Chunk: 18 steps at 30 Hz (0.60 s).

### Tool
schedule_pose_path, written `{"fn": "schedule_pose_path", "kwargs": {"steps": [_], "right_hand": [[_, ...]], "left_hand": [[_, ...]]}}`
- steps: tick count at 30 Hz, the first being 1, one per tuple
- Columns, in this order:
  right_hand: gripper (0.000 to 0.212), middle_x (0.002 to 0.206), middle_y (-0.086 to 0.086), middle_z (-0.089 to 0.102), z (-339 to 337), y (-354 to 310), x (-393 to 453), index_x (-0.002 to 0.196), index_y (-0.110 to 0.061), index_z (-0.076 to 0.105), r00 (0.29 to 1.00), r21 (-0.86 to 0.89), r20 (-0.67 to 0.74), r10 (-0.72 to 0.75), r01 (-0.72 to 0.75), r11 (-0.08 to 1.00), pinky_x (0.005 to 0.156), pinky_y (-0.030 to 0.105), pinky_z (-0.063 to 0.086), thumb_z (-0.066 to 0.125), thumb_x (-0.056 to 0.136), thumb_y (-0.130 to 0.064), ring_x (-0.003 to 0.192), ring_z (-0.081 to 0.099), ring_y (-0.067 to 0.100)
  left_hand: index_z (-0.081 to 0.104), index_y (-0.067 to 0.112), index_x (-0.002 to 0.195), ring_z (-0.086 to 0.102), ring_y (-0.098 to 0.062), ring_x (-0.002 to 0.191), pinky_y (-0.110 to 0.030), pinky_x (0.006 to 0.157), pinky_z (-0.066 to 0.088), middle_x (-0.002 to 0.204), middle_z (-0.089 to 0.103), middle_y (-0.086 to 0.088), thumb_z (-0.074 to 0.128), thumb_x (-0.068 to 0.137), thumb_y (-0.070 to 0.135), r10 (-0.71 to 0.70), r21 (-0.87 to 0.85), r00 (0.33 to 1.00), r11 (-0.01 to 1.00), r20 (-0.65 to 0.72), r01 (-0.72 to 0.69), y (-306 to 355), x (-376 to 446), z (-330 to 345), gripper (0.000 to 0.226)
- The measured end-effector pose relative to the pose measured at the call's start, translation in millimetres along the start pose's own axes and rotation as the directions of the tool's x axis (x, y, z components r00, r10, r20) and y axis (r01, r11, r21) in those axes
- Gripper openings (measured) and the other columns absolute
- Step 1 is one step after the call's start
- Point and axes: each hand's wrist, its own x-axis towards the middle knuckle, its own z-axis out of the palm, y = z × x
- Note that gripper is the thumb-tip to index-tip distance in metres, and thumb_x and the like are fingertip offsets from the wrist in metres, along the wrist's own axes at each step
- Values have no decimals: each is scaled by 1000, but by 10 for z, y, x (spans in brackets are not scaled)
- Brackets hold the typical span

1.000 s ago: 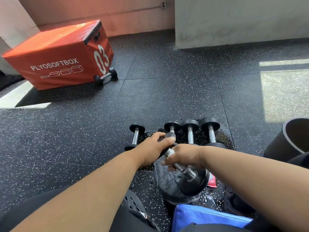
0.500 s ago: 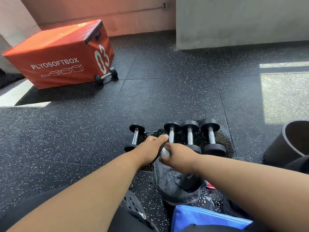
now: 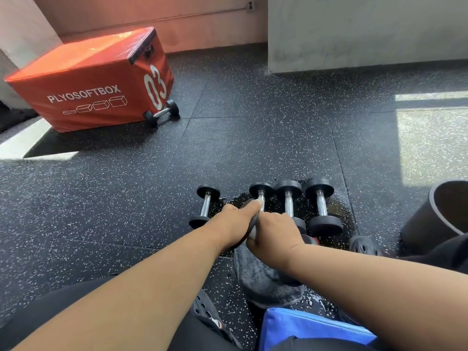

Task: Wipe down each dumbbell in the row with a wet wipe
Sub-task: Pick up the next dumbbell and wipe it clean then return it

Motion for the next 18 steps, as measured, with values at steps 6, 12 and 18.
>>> {"fn": "schedule_pose_path", "kwargs": {"steps": [6, 12, 18], "right_hand": [[27, 91, -4, 68, 46, 47, -49, 104, -29, 47, 999, 26, 35, 25, -26, 999, 71, 38, 43, 53, 82, -43, 88, 68, 28], [26, 78, -7, 59, -23, 96, -118, 96, -27, 55, 1000, 75, 19, 14, -16, 997, 72, 38, 50, 53, 87, -50, 83, 69, 26], [36, 70, -10, 58, -135, 118, -153, 79, -26, 55, 982, 74, 175, 65, -79, 994, 73, 35, 48, 63, 86, -61, 77, 63, 21]], "left_hand": [[69, -1, 120, 71, -45, 111, -55, 106, 51, 113, 77, -24, 44, 39, 116, -6, -7, 1000, 1000, 17, 6, -16, -24, -16, 145], [70, 11, 120, 71, -28, 85, -48, 101, 55, 94, 76, -5, 52, 42, 114, 3, 8, 1000, 1000, 30, -3, 1, -94, -72, 130], [61, 26, 123, 68, -24, 95, -44, 97, 54, 111, 75, -4, 56, 59, 102, 14, 45, 999, 999, 45, -16, 31, -201, -148, 99]]}}
